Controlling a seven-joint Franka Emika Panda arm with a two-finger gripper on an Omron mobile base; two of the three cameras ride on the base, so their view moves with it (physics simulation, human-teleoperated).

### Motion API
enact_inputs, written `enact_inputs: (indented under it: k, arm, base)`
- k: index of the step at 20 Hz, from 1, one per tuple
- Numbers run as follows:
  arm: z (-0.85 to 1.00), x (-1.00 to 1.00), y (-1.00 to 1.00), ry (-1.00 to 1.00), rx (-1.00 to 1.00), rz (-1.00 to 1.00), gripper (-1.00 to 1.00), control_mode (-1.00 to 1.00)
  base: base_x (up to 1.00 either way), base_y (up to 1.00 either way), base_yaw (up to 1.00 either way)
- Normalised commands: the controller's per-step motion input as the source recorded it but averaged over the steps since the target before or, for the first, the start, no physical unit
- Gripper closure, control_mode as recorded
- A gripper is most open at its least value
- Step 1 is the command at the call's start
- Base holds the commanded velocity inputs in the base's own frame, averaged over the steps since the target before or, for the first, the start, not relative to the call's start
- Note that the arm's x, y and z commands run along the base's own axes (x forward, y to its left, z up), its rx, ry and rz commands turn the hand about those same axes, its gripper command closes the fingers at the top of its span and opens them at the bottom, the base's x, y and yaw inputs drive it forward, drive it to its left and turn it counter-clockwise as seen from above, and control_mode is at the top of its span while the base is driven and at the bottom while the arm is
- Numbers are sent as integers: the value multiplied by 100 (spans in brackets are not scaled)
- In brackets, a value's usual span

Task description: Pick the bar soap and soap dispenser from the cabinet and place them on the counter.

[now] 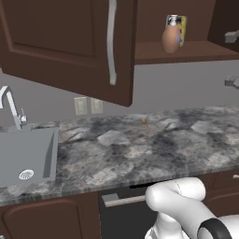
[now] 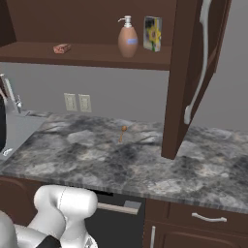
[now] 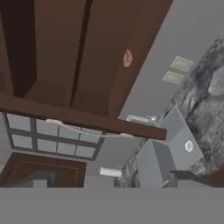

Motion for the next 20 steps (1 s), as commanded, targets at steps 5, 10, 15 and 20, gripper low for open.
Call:
enact_inputs:
  k: [5,10,15,20]
  arm:
    - [-20,17,6,7,18,17,-100,-100]
    - [-9,0,0,0,6,9,-100,-100]
    - [-4,32,3,0,5,2,-100,-100]
    - [0,61,0,8,5,2,-100,-100]
  base:
    - [0,0,0]
    - [0,0,0]
    - [0,0,0]
    - [0,0,0]
